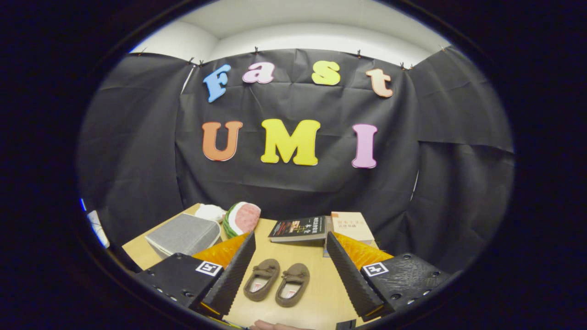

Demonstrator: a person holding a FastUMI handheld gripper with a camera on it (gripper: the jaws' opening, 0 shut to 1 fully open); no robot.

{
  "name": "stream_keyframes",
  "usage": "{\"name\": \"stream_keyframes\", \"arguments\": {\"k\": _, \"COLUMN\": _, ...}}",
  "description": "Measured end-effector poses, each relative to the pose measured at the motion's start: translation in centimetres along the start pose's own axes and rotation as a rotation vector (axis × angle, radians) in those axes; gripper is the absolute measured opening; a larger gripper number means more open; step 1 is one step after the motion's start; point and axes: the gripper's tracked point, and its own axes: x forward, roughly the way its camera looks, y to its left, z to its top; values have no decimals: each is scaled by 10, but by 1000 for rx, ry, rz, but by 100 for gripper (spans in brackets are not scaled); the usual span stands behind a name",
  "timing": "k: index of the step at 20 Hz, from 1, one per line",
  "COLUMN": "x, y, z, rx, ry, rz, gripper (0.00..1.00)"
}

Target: Open the storage box then place both shoes into the box .Put the left shoe in first, then the right shoe, with the right side of both shoes facing outward in a uniform manner.

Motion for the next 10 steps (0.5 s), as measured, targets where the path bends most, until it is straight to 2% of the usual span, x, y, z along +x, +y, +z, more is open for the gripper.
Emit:
{"name": "stream_keyframes", "arguments": {"k": 5, "x": 22, "y": 23, "z": -39, "rx": 29, "ry": 79, "rz": 55, "gripper": 95}}
{"name": "stream_keyframes", "arguments": {"k": 10, "x": 43, "y": 79, "z": -72, "rx": 88, "ry": 194, "rz": 121, "gripper": 96}}
